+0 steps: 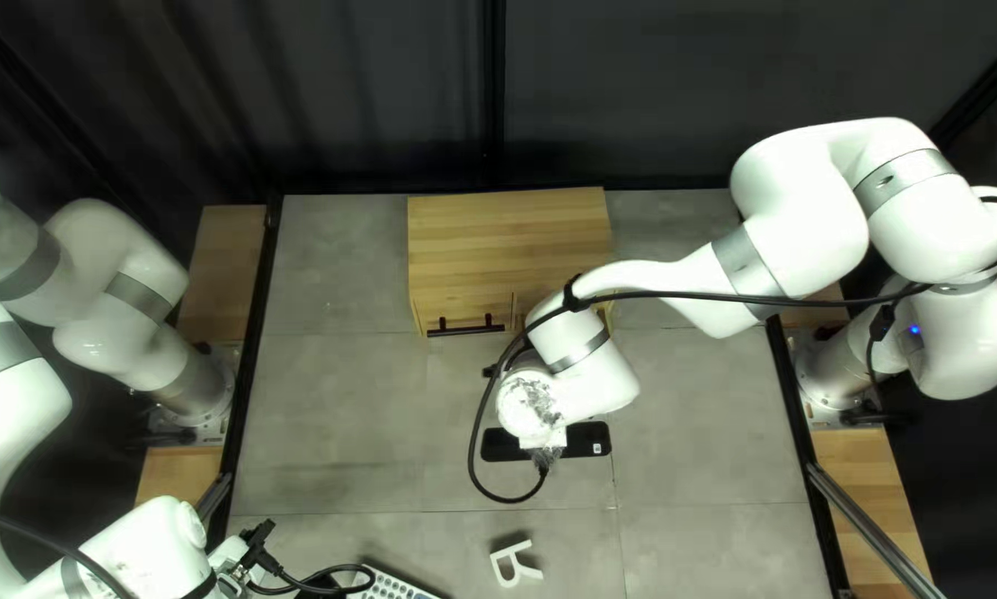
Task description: Open drawers and place objects into drawer and close
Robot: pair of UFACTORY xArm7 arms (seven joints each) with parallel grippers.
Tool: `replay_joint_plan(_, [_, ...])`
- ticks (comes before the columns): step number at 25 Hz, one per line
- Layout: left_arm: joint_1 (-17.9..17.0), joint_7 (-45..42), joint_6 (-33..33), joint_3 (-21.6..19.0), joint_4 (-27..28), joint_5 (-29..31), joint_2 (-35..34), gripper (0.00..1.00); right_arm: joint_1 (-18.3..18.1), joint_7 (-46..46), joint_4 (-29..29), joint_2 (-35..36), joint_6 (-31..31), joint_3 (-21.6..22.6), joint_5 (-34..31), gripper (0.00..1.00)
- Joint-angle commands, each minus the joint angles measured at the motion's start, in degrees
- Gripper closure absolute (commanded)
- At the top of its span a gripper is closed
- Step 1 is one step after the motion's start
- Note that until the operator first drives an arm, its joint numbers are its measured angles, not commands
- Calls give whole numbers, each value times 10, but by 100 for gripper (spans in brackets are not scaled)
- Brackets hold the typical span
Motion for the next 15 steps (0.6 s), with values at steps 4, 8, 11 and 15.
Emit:
replay_joint_plan(4, [0,0,0,0,0,0,0,0,10,-2,-109,-84,-62,24,-10,0])
replay_joint_plan(8, [0,0,0,0,0,0,0,0,14,-3,-156,-129,-87,28,-26,0])
replay_joint_plan(11, [0,0,0,0,0,0,0,0,14,4,-183,-151,-101,29,-38,0])
replay_joint_plan(15, [0,0,0,0,0,0,0,0,11,36,-229,-177,-129,25,-62,0])
